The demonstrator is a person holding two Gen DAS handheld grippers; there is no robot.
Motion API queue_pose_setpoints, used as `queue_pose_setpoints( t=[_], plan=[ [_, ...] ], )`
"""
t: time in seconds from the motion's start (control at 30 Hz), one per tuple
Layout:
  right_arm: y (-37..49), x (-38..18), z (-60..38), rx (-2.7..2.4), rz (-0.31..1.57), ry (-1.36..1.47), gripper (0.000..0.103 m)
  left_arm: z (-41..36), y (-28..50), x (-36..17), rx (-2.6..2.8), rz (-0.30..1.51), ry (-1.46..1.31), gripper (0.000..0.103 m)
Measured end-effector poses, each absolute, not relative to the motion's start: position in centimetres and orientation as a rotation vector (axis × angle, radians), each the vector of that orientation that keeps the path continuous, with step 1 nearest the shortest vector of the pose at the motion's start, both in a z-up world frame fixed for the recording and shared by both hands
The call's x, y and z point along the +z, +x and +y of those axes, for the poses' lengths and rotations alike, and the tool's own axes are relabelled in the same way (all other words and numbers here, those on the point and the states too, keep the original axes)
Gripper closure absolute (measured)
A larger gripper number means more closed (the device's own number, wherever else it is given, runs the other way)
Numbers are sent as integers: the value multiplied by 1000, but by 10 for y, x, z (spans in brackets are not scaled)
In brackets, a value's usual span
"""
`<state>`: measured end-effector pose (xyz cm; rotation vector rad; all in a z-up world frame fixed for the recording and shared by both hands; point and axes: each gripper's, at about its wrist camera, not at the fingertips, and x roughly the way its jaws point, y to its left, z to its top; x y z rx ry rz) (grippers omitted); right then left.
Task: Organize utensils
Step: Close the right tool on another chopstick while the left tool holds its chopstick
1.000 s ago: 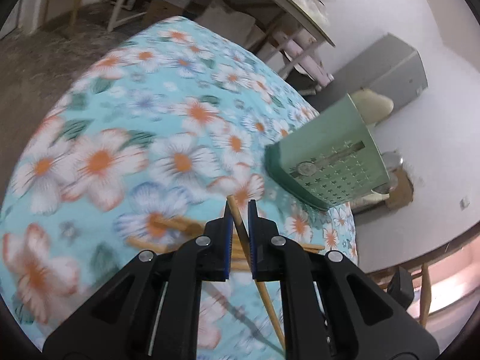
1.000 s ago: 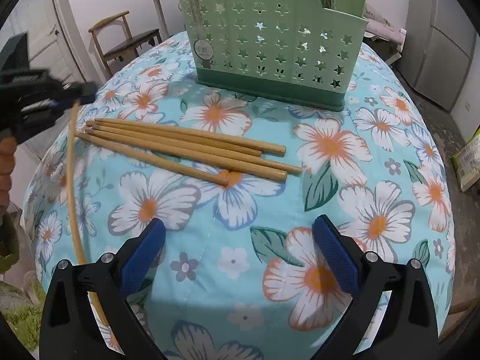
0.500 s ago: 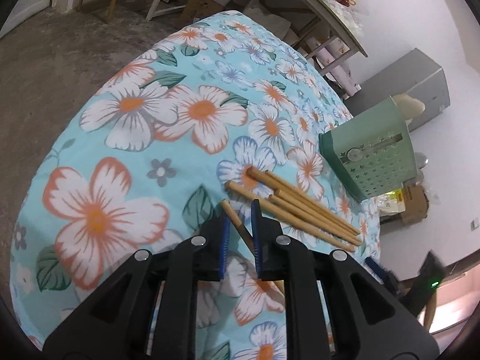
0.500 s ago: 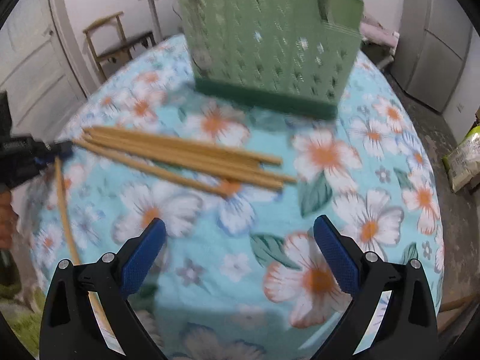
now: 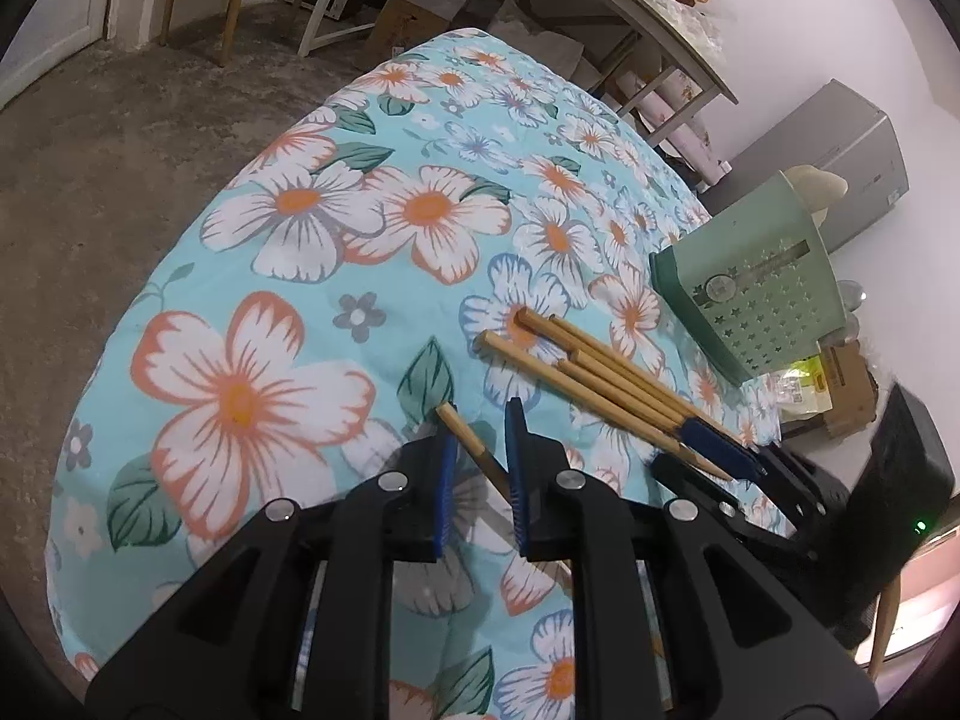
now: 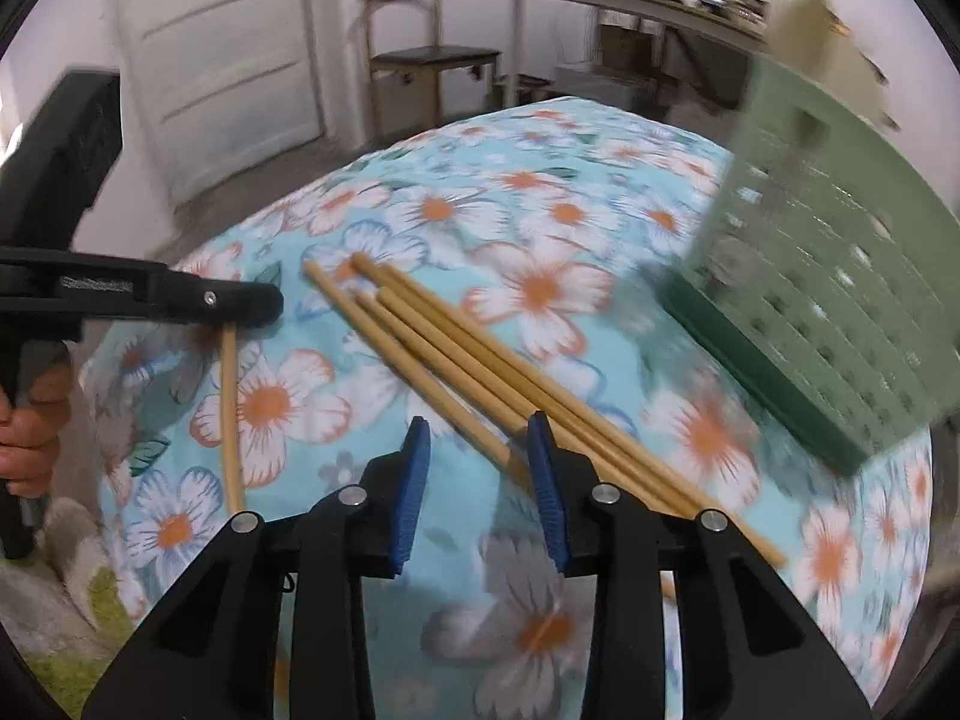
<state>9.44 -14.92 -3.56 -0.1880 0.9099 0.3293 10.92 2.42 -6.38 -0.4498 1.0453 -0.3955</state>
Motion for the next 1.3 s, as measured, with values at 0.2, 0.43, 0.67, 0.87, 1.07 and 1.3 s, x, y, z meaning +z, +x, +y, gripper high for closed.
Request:
queue_pose_setpoints(
  t=[0.2, 0.43, 0.67, 0.87, 1.07, 1.3],
  plan=[
    [101, -37, -142, 316, 908, -259, 84, 24, 108, -65, -398, 1046, -449, 88],
    [80, -37, -159, 295, 963, -269, 89, 23, 111, -65, -408, 1051, -432, 88],
    [63, -33, -174, 288, 1040, -277, 90, 23, 114, -65, -415, 1055, -435, 88],
    [68, -19, -173, 292, 989, -242, 89, 23, 114, -65, -415, 1055, -436, 88],
    [98, -27, -156, 340, 975, -189, 78, 23, 114, -65, -414, 1055, -433, 88],
    [104, -36, -142, 388, 1008, -156, 91, 23, 115, -66, -414, 1057, -433, 88]
  ],
)
